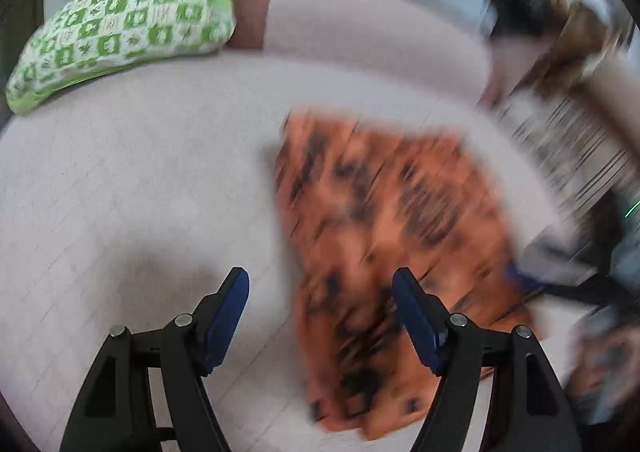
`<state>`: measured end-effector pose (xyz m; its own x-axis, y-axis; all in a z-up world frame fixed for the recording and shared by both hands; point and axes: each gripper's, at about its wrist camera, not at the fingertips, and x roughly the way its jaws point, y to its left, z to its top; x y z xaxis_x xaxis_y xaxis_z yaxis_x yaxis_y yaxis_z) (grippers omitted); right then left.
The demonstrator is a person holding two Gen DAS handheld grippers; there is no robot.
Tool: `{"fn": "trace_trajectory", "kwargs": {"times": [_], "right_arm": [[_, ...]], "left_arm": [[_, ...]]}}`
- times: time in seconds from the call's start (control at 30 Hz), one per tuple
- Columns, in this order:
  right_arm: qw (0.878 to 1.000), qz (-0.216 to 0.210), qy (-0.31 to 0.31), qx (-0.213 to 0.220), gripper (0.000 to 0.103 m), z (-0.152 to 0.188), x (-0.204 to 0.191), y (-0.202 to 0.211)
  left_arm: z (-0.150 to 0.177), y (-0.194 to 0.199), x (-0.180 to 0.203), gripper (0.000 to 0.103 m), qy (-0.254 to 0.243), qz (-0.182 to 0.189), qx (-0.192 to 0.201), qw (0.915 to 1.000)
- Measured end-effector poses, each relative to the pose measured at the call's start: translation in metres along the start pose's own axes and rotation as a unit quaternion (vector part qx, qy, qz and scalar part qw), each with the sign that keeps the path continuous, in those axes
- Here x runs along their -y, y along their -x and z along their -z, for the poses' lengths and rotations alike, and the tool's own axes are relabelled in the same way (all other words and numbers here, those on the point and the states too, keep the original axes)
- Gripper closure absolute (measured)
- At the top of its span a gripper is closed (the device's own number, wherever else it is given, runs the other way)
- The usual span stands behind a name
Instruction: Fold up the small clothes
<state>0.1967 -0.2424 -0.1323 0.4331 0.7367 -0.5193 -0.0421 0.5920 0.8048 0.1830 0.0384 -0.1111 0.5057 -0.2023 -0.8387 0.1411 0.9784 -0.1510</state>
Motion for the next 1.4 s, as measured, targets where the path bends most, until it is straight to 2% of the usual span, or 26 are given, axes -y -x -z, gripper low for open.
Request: {"fn": "trace_trajectory", "kwargs": {"times": [0.03, 0.07, 0.13, 0.2, 0.3, 0.37, 0.47, 0.5, 0.53, 0.6, 0.67, 0.83, 0.97, 1.13, 1.4], "right_arm": [[1.000, 0.002, -0.003, 0.004, 0.023, 0.002, -0.009, 0.006], [1.000, -0.001, 0.010, 0.008, 0.023, 0.005, -0.020, 0.013], [0.998, -0.004, 0.051, 0.019, 0.023, 0.015, -0.044, 0.027], [0.997, 0.010, 0.078, 0.021, 0.020, 0.031, -0.054, 0.034], [0.994, 0.088, 0.064, 0.013, 0.019, 0.044, -0.039, 0.034], [0.989, 0.121, 0.084, 0.027, 0.019, 0.061, -0.044, 0.045], [0.965, 0.191, 0.170, 0.062, 0.018, 0.098, -0.070, 0.065], [0.954, 0.222, 0.191, 0.069, 0.015, 0.110, -0.077, 0.070], [0.942, 0.254, 0.206, 0.074, 0.012, 0.121, -0.081, 0.071], [0.925, 0.302, 0.217, 0.073, 0.000, 0.134, -0.080, 0.077], [0.916, 0.327, 0.221, 0.070, 0.000, 0.142, -0.080, 0.081], [0.896, 0.357, 0.244, 0.102, 0.000, 0.149, -0.099, 0.099], [0.886, 0.363, 0.266, 0.111, 0.000, 0.149, -0.114, 0.104], [0.882, 0.370, 0.271, 0.106, 0.000, 0.145, -0.117, 0.099], [0.874, 0.383, 0.277, 0.110, 0.000, 0.138, -0.120, 0.097]], "left_arm": [[0.006, -0.005, -0.004, 0.028, 0.014, -0.001, -0.018, 0.9997], [0.010, 0.000, -0.008, 0.028, 0.037, 0.012, -0.013, 0.9992], [0.011, 0.020, -0.008, 0.028, 0.056, 0.017, 0.014, 0.9982], [0.015, 0.043, -0.002, 0.027, 0.047, 0.014, 0.036, 0.9981], [0.023, 0.072, 0.010, 0.022, 0.036, 0.001, 0.056, 0.9978], [0.036, 0.091, 0.016, 0.019, 0.021, -0.016, 0.076, 0.9967], [0.056, 0.118, 0.029, 0.008, 0.007, -0.061, 0.101, 0.9929], [0.060, 0.123, 0.031, 0.008, 0.004, -0.072, 0.107, 0.9917], [0.065, 0.128, 0.035, 0.008, 0.003, -0.079, 0.113, 0.9905], [0.073, 0.135, 0.039, 0.008, 0.008, -0.085, 0.117, 0.9894], [0.078, 0.138, 0.044, 0.008, 0.006, -0.092, 0.107, 0.9900], [0.083, 0.144, 0.055, 0.006, 0.000, -0.104, 0.106, 0.9889], [0.082, 0.147, 0.062, 0.006, -0.005, -0.126, 0.103, 0.9867], [0.082, 0.152, 0.065, 0.006, -0.008, -0.138, 0.110, 0.9843], [0.076, 0.153, 0.065, 0.006, -0.001, -0.127, 0.108, 0.9860]]}}
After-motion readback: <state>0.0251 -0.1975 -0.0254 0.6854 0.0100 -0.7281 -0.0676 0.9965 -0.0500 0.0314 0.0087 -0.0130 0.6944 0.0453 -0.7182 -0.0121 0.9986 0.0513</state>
